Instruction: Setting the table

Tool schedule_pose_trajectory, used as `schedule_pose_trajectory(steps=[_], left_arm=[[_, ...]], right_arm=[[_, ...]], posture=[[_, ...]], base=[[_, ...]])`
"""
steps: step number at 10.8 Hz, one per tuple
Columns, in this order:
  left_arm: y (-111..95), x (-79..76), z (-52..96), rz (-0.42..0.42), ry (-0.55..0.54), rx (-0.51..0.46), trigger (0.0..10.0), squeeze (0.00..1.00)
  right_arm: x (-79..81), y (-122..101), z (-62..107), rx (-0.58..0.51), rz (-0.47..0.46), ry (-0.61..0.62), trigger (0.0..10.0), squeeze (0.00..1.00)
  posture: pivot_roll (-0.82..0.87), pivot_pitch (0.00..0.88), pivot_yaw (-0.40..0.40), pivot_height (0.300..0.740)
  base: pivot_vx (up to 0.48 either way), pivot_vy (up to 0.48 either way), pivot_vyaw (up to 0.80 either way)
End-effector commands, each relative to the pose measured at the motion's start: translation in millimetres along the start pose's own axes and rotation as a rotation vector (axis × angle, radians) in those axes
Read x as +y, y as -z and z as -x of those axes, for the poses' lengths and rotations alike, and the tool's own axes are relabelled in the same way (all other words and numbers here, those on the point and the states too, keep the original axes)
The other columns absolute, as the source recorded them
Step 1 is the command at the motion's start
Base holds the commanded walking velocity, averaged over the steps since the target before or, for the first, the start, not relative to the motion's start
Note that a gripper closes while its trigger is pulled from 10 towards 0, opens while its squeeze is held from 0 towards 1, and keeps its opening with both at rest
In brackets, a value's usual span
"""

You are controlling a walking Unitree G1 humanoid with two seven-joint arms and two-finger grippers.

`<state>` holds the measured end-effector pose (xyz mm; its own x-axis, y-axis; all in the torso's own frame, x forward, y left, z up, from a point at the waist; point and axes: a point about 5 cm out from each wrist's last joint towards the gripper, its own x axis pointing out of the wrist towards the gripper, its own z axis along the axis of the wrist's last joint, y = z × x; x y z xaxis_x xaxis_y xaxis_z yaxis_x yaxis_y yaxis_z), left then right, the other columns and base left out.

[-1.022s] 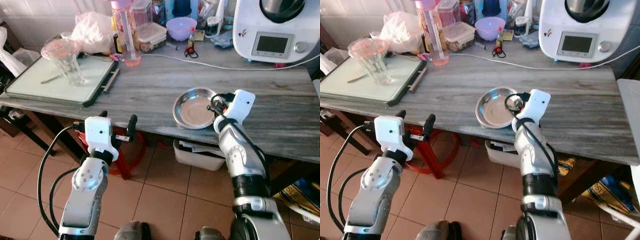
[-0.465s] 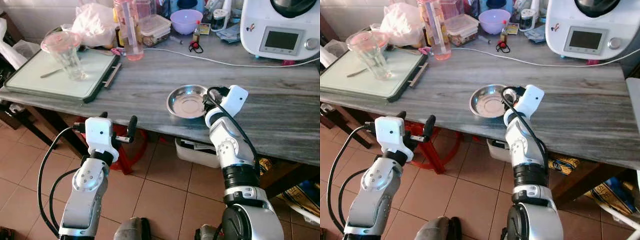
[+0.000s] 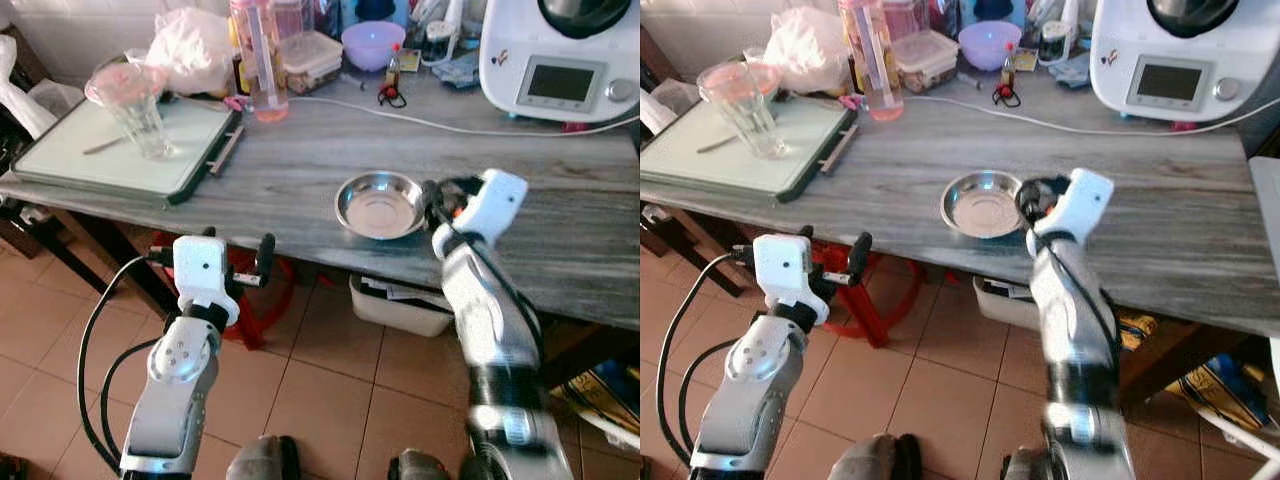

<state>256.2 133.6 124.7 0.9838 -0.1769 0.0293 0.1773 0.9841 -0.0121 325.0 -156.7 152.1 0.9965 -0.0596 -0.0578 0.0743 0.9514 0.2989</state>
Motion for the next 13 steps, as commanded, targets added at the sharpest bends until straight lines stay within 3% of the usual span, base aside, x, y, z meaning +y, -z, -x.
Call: schedule_pose_trajectory(steps=[1, 3, 4, 7, 8, 9, 12, 13], left_arm=[[2.4, 3.0, 2.8, -0.003, -0.018, 0.014, 10.0, 0.00], [4.1, 2.8, 7.2, 0.008, -0.022, 0.022, 10.0, 0.00], [4.1, 3.4, 6.8, 0.007, -0.024, 0.023, 10.0, 0.00], [3.6, 6.1, 4.1, -0.001, -0.032, 0.020, 10.0, 0.00], [4.2, 6.7, 5.1, -0.002, -0.036, 0.022, 10.0, 0.00], [5.0, 6.9, 6.6, 0.001, -0.039, 0.026, 10.0, 0.00], [7.1, 6.6, 7.4, 0.008, -0.045, 0.035, 10.0, 0.00], [6.3, 6.4, 6.5, 0.006, -0.043, 0.033, 10.0, 0.00]], right_arm=[[5.1, -5.5, 4.6, -0.027, 0.052, -0.031, 10.0, 1.00], [3.8, -19.0, 32.1, -0.242, 0.265, -0.122, 10.0, 0.98], [3.6, -17.1, 35.6, -0.216, 0.290, -0.126, 10.0, 0.00], [-4.3, -14.2, 36.4, -0.183, 0.293, -0.074, 10.0, 0.00], [-11.0, -12.8, 33.8, -0.166, 0.367, 0.001, 10.0, 0.00], [-9.5, -11.3, 35.8, -0.163, 0.312, -0.022, 10.0, 0.00], [-23.9, -3.1, 39.0, -0.101, 0.280, 0.057, 10.0, 0.00], [-25.2, -8.0, 37.7, -0.124, 0.280, 0.063, 10.0, 0.00]], posture=[[-0.02, 0.077, 0.080, 0.740], [-0.03, 0.071, 0.079, 0.740], [-0.03, 0.069, 0.078, 0.740], [-0.03, 0.061, 0.079, 0.740], [-0.03, 0.058, 0.079, 0.740], [-0.03, 0.056, 0.076, 0.740], [-0.04, 0.064, 0.073, 0.740], [-0.04, 0.066, 0.070, 0.740]], base=[[0.000, 0.000, 0.00], [0.000, 0.000, 0.00], [-0.244, 0.000, 0.00], [-0.244, 0.000, 0.00], [-0.244, 0.000, 0.00], [-0.247, 0.000, 0.00], [-0.257, 0.000, 0.00], [-0.255, 0.000, 0.00]])
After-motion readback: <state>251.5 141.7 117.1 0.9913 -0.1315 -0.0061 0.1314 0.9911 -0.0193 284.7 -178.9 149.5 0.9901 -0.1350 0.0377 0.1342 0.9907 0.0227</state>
